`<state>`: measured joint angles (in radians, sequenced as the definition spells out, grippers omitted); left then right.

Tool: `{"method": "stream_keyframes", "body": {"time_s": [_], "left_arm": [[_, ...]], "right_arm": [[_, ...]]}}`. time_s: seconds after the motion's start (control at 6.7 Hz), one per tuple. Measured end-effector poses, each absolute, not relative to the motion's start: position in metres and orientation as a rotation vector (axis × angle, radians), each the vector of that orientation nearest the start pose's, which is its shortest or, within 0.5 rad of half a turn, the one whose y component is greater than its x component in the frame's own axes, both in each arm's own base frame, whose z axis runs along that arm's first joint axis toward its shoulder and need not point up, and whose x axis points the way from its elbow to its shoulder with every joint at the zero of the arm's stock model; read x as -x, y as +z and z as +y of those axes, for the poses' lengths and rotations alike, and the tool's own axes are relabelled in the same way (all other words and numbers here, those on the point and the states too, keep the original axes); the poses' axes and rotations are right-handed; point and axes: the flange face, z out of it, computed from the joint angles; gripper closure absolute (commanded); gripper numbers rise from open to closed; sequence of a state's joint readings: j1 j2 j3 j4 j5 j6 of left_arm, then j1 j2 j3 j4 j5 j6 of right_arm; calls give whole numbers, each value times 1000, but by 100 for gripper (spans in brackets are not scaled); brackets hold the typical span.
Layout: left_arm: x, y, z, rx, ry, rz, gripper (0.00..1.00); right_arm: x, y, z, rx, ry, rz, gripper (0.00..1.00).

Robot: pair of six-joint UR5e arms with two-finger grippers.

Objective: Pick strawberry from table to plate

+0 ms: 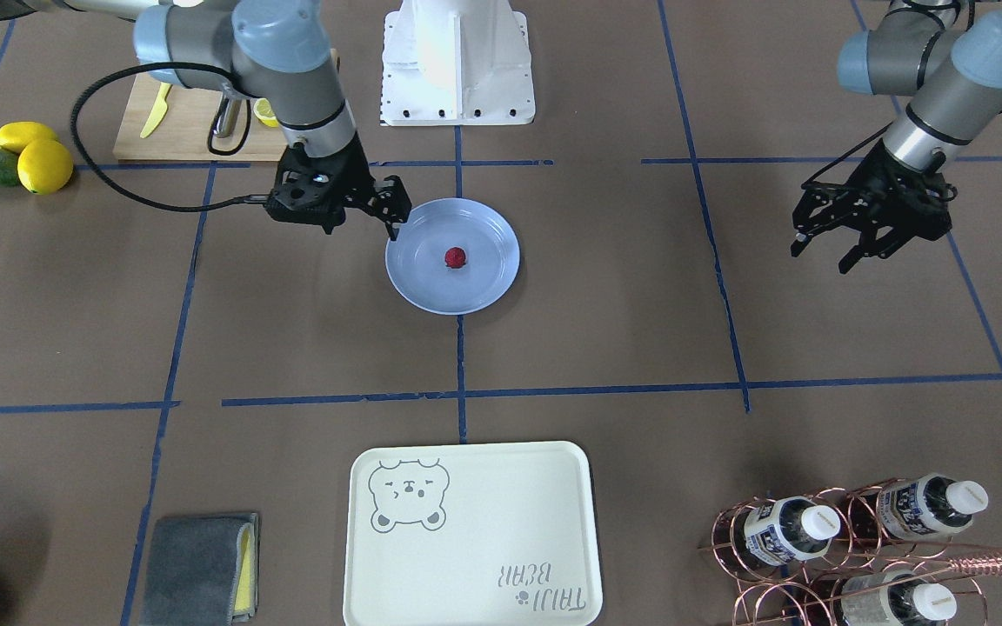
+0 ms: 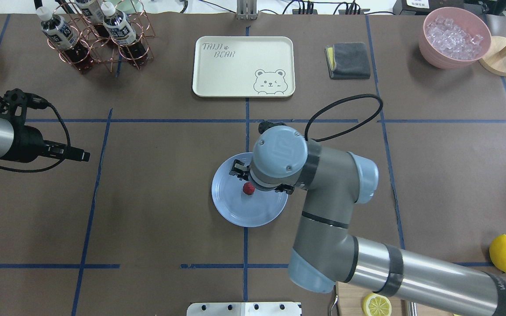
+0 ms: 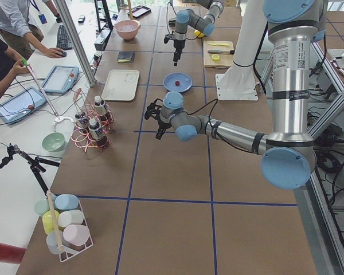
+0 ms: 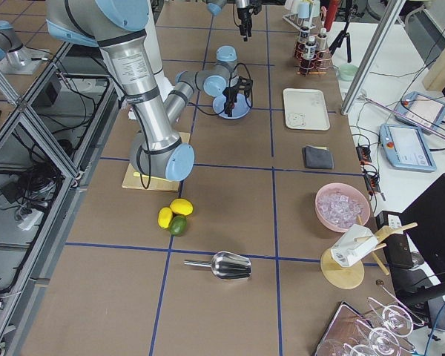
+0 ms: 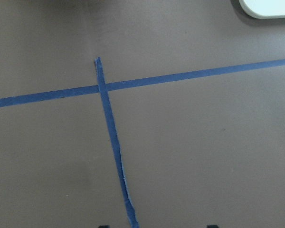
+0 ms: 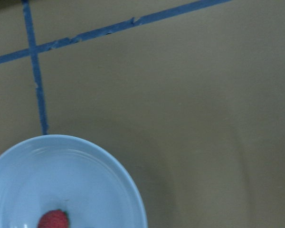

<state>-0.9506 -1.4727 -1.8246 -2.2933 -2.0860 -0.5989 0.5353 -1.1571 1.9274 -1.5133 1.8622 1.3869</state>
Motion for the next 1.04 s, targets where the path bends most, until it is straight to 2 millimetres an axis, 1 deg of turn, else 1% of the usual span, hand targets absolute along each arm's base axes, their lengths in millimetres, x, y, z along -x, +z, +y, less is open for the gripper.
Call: {"method": "stream_keyframes", "body": {"time_s": [0.15,0.3,0.45,0.6,0.75,0.9,1.04], "left_arm": [[-164,530,-441,-458,290,825,26],[-119,553,-448,-471,330,775,25],[-71,572,-455,-462,359,730,23],[-29,582,-461,-425,363,705,19],[3,585,-466,-378,353,700,17],[22,585,-470,-337,331,702,8],[30,585,-472,-315,319,707,0]], "right_arm": [[400,309,-399,-59,137,-832,0],[349,344,-412,-72,69,-801,0],[293,379,-429,-87,0,-774,0],[238,411,-445,-99,-58,-759,0],[179,442,-461,-107,-109,-767,0],[118,477,-478,-120,-143,-784,0],[63,513,-488,-136,-164,-798,0]]}}
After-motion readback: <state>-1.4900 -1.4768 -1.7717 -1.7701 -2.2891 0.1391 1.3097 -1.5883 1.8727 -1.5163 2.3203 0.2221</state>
